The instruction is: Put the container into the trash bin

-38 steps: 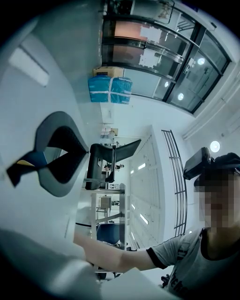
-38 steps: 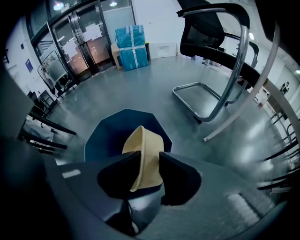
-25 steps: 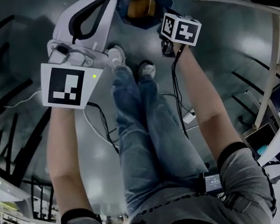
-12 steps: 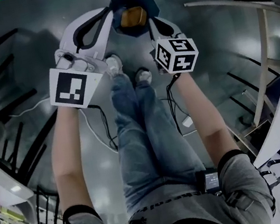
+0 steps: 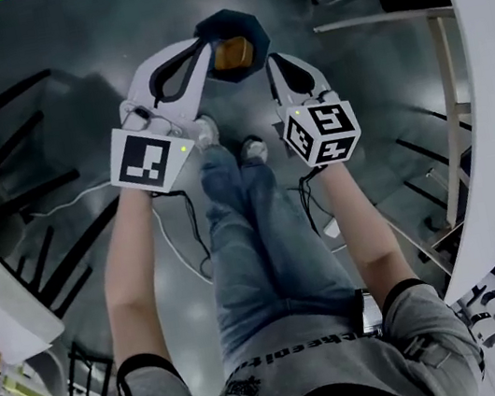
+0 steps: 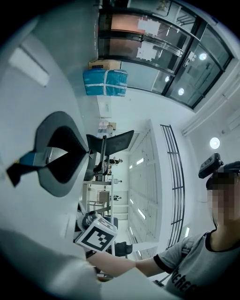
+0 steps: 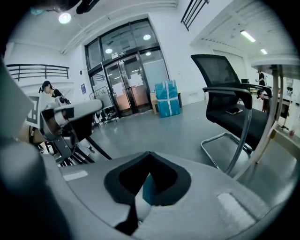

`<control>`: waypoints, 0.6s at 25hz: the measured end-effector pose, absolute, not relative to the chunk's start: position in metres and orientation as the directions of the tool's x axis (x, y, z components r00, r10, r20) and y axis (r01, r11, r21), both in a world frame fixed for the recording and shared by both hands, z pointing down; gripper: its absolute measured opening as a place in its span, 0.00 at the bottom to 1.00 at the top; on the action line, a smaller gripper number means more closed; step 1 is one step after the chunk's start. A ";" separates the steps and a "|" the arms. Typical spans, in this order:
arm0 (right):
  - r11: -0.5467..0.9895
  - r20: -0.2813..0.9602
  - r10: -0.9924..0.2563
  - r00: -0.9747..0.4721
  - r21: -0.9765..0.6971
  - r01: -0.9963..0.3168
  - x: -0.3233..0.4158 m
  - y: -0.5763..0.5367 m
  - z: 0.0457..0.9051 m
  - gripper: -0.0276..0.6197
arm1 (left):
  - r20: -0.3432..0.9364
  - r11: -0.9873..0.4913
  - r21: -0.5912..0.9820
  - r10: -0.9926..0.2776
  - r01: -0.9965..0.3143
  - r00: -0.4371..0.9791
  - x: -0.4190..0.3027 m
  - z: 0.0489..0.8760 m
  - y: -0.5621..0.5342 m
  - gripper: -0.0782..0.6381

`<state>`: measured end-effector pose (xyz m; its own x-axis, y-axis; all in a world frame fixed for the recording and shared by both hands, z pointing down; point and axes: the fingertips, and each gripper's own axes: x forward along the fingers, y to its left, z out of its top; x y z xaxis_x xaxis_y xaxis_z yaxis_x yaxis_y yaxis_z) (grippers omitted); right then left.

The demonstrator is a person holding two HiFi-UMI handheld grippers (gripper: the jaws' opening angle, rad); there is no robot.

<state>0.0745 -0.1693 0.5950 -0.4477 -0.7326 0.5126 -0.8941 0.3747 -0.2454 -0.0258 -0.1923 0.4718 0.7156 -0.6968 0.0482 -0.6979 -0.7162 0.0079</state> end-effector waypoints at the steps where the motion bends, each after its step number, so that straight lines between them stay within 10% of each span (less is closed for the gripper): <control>1: 0.382 0.501 -0.737 -0.453 -0.244 -0.891 0.075 -0.167 0.584 0.05 | 0.048 -0.719 0.004 -0.694 -0.695 0.719 -0.024 0.466 -0.190 0.14; 15: 0.538 0.357 -0.761 -0.542 -0.121 -0.834 0.059 -0.143 0.446 0.05 | 0.047 -0.736 -0.009 -0.676 -0.677 0.735 -0.008 0.396 -0.172 0.13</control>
